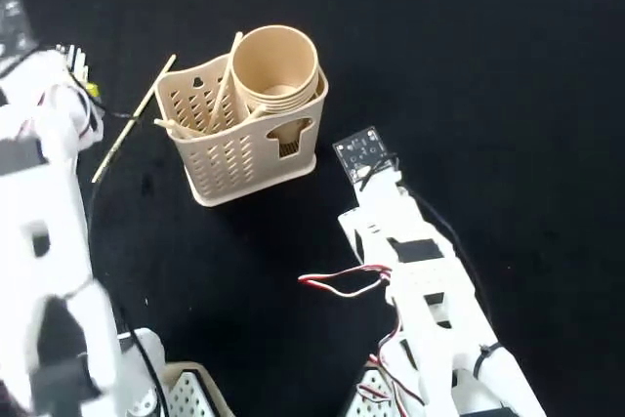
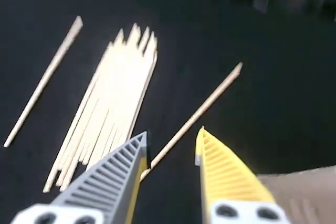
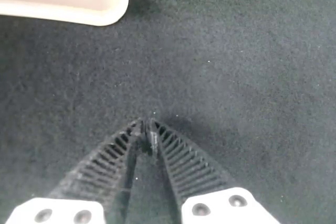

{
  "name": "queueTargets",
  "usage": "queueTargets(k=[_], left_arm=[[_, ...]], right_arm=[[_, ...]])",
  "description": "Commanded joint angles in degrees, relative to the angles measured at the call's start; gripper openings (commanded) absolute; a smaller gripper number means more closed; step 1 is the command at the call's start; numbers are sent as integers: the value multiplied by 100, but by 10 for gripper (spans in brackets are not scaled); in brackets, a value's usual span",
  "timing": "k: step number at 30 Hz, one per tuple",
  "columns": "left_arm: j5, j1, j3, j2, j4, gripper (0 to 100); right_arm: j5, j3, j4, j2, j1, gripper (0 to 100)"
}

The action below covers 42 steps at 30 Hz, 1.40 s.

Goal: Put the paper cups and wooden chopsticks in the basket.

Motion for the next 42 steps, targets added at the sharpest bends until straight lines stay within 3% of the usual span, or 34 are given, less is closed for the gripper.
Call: queueTargets(k=[1, 7, 19, 24, 29, 35, 42], left_arm=[[-791, 13, -1508, 1644, 747, 160], [-1521, 48, -2686, 3631, 1064, 162], [-1741, 171, -4444, 6321, 1240, 159], [-1749, 154, -5165, 6760, 1873, 148], [-1749, 163, -5622, 6884, 2347, 25], [-1749, 145, -5947, 6875, 2857, 29], [-1749, 171, -7134, 6875, 4193, 29]], right_arm=[[44, -48, -97, -171, -70, 13], [44, -48, -97, -171, -70, 13], [44, -40, -97, -171, -70, 13], [44, -40, -97, -171, -70, 13], [44, -40, -97, -171, -70, 13], [44, -40, -97, -171, -70, 13], [44, -40, -97, -171, -70, 13]])
